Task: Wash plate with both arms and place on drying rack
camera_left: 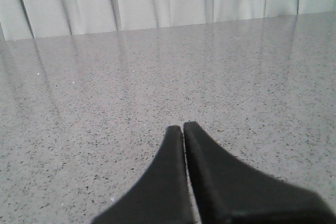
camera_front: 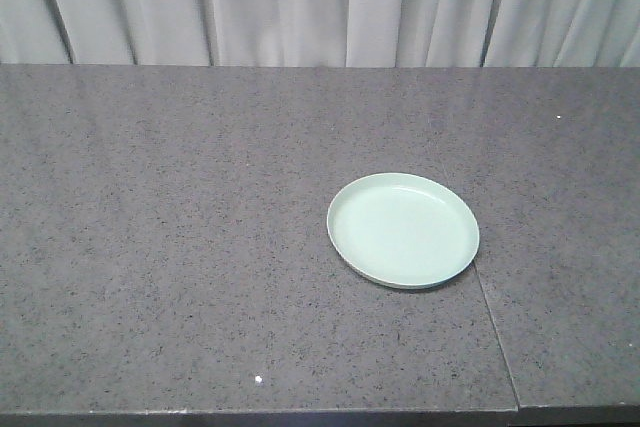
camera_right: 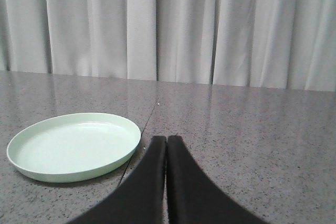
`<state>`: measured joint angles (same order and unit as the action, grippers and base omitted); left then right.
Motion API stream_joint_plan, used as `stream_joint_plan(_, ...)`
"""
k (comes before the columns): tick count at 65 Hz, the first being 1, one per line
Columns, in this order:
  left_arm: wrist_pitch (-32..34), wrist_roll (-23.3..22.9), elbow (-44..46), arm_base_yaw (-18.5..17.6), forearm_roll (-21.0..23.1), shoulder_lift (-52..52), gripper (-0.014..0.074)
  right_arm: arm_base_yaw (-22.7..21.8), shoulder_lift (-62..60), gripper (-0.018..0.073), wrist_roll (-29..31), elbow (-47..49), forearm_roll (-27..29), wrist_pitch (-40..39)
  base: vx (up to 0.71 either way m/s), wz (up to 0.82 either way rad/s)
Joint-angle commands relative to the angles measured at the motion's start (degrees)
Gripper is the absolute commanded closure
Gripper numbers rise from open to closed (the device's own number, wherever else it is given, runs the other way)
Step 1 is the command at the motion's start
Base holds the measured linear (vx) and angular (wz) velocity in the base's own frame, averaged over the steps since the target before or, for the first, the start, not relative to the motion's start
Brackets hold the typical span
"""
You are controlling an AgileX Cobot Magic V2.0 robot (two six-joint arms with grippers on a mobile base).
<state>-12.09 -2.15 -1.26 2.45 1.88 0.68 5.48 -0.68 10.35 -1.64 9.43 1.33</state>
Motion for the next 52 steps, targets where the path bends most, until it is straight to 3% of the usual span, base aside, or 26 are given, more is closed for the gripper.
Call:
stream_joint_plan(1, 4.02, -0.38, 1.2, 0.07, 0.14, 0.82, 0.0603, -0.42, -0.24, 0.0564, 0.17, -0.14, -0.12, -4.38, 0.0, 0.0)
stream_joint_plan(52, 4.02, -0.38, 1.2, 0.07, 0.14, 0.82, 0.0603, -0.42, -0.24, 0.0564, 0.17, -0.14, -0.12, -4.54, 0.0, 0.0)
